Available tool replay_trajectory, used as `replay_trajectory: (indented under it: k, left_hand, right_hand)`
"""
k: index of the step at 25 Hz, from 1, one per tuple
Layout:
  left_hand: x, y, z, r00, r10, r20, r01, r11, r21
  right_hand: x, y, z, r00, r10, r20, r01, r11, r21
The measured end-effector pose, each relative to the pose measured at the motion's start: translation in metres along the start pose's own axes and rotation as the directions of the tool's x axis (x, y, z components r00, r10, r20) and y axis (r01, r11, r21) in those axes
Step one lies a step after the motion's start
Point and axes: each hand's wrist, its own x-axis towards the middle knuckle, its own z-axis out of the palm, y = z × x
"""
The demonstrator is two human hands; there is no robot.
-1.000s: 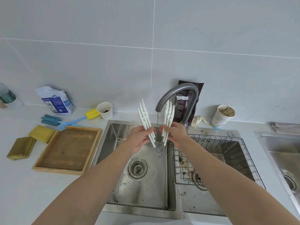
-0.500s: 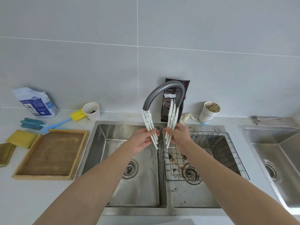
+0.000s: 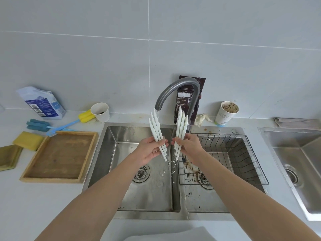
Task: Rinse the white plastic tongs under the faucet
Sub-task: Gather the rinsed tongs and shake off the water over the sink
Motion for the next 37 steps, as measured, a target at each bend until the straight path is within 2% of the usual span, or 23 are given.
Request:
replay_trajectory:
  k: [8, 18, 24, 30, 33, 37]
  left_hand:
    - [-0.012, -0.018, -0.011, 0.985, 0.152, -0.079, -0.148, 0.988, 0.053]
    - [-0.018, -0.036, -0.03, 0.909, 0.314, -0.275, -0.296, 0.949, 0.104]
    - [-0.027, -0.042, -0.036, 0.856, 0.373, -0.358, -0.398, 0.917, 0.004]
    - [-0.031, -0.048, -0.04, 0.839, 0.344, -0.422, -0.381, 0.924, -0.004]
    - [-0.033, -0.05, -0.038, 0.841, 0.34, -0.421, -0.37, 0.929, 0.012]
    - [-0.034, -0.047, -0.036, 0.846, 0.33, -0.42, -0.356, 0.934, 0.016]
  right_hand:
    - [-0.004, 0.008, 0.012, 0.999, 0.029, 0.039, -0.028, 0.999, -0.018]
    - [-0.001, 0.003, 0.019, 0.985, 0.075, 0.157, -0.055, 0.991, -0.125]
    - [0.009, -0.009, 0.005, 0.983, 0.177, 0.058, -0.185, 0.958, 0.219]
    - [0.027, -0.015, -0.004, 0.965, 0.255, -0.053, -0.183, 0.808, 0.56]
    - [0.033, -0.018, -0.006, 0.957, 0.281, -0.067, -0.175, 0.748, 0.64]
    - [0.038, -0.021, -0.004, 0.949, 0.307, -0.078, -0.185, 0.737, 0.65]
